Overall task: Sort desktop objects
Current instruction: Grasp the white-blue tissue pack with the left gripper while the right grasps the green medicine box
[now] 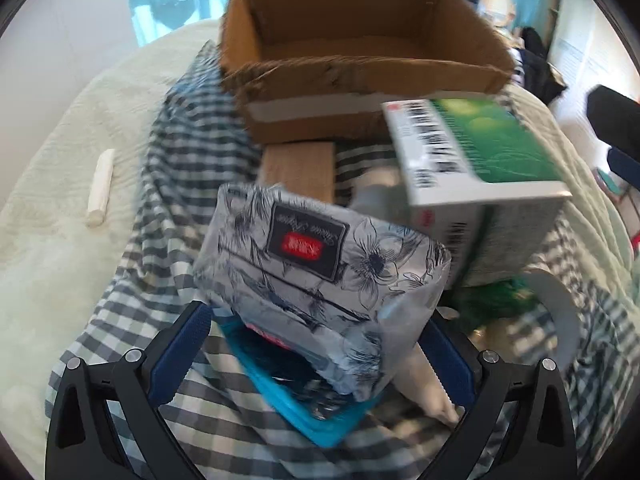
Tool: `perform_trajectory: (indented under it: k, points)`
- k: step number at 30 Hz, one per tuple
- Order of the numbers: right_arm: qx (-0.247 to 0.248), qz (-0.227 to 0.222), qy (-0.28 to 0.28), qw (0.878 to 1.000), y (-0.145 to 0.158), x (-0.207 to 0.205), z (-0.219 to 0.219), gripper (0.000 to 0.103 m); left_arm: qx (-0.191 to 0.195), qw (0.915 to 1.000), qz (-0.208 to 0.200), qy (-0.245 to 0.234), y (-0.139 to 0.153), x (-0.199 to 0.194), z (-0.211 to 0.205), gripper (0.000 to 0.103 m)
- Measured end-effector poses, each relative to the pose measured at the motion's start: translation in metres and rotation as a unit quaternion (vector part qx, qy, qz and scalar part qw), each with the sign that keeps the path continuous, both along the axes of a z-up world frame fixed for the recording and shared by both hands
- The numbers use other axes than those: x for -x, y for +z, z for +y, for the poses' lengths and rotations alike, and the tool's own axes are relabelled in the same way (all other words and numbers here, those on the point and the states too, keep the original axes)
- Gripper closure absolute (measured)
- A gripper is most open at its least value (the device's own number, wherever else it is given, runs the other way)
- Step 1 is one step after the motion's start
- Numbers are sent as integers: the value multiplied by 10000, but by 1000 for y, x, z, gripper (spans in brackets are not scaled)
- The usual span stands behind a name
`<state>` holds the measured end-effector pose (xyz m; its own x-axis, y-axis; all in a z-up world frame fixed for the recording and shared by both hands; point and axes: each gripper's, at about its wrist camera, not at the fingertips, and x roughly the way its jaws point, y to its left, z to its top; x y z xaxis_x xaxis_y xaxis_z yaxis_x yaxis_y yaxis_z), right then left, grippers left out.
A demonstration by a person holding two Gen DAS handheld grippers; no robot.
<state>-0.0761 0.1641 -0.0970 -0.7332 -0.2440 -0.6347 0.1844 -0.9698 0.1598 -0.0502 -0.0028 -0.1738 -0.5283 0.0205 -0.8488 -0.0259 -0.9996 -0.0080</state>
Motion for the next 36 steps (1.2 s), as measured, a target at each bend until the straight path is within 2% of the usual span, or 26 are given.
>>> perform_trajectory:
  k: [4, 6, 11, 18, 22, 25, 28, 32, 34, 35, 36]
  points:
    - [-43, -25, 178, 9998, -5, 8, -19, 0, -307, 9992, 38, 243, -1, 4, -19, 9]
    - [-56, -57, 256, 9996, -10, 11, -26, 0, -259, 9988, 82, 408, 0, 6, -28, 21]
    - [-168, -169, 400, 9989, -21, 16, -46, 0, -257, 9971, 142, 696, 1, 11, -52, 36]
    - [-624, -314, 463, 9965, -42, 22, -80, 0, -246, 9949, 306, 925, 4, 16, -82, 54]
    - [-1126, -309, 345, 9926, -56, 26, -93, 0, -233, 9961, 465, 711, 8, 18, -85, 59]
    - [-1258, -394, 194, 9911, -66, 30, -90, 0, -147, 9962, 674, 541, 14, 17, -80, 61]
    - [-1199, -531, -14, 9914, -76, 35, -77, 0, -22, 9940, 1008, 419, 25, 13, -74, 62]
    - [-1127, -515, -307, 9918, -77, 36, -56, 0, -30, 9899, 1379, 337, 38, 9, -71, 63]
    - [-1091, -487, -425, 9919, -76, 36, -46, 0, 93, 9863, 1618, 312, 42, 5, -67, 65]
    - [-1061, -470, -449, 9922, -75, 35, -42, 3, 124, 9854, 1673, 296, 44, 4, -64, 65]
    - [-973, -474, -423, 9932, -75, 35, -37, 11, 110, 9842, 1744, 275, 47, 3, -62, 65]
